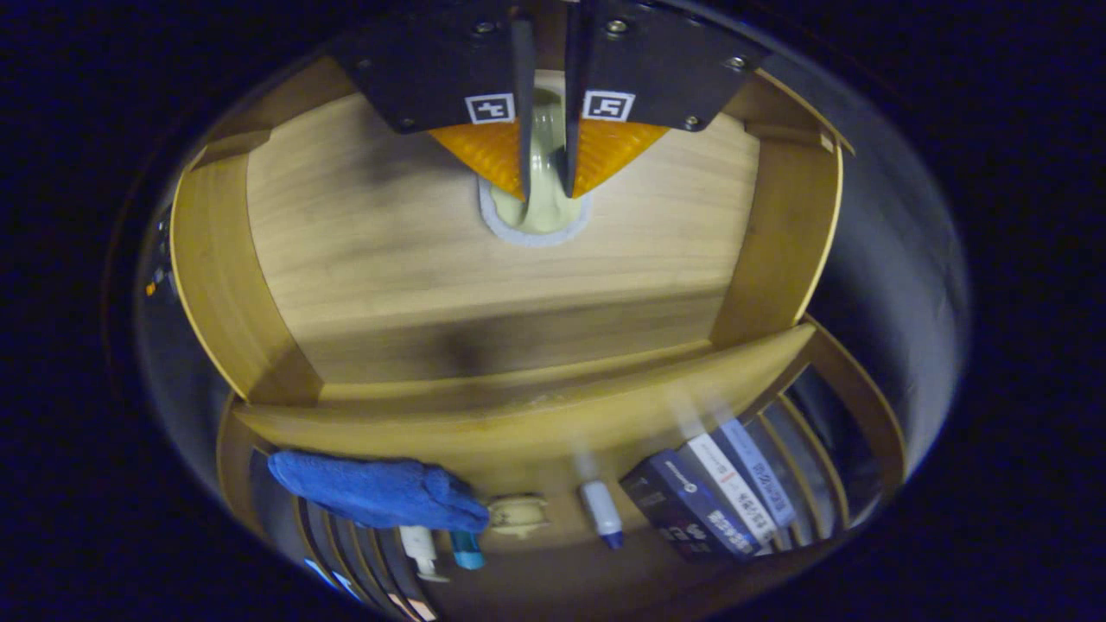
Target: Pull open the drawer, take out the items inside it, and place them on the countertop above the cabinet.
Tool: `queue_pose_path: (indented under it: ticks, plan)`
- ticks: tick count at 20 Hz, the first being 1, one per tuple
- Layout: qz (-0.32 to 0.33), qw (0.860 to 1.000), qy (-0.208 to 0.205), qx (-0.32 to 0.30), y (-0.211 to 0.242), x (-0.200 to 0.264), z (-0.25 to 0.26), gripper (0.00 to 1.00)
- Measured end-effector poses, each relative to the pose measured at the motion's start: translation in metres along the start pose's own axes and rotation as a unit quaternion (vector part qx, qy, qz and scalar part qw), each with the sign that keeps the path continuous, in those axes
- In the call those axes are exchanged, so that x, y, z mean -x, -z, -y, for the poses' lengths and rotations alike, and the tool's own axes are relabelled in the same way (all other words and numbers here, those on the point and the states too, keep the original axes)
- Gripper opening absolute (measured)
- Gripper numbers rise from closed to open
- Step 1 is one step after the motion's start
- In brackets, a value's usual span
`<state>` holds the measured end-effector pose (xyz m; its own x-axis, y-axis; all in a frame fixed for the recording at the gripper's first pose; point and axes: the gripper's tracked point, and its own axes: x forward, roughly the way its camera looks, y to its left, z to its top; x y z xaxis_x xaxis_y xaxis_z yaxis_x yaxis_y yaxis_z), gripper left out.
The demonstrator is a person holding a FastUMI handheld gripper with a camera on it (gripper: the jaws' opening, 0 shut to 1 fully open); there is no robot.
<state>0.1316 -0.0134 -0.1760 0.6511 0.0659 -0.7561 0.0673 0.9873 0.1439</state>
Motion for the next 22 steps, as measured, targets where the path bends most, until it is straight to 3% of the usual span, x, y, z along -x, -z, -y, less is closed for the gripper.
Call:
queue_pose_path:
  ticks: [4,8,14,17,22]
  plan:
    - [0.077,0.997,-0.013,0.016,-0.040,0.038,-0.012,0.15]
    - [0.177,0.983,-0.012,0.036,-0.097,0.079,-0.021,0.15]
    - [0.346,0.937,-0.022,0.043,-0.180,0.146,-0.041,0.14]
    - [0.381,0.923,-0.022,0.043,-0.211,0.142,-0.048,0.14]
    - [0.361,0.931,0.011,0.051,-0.232,0.082,-0.040,0.14]
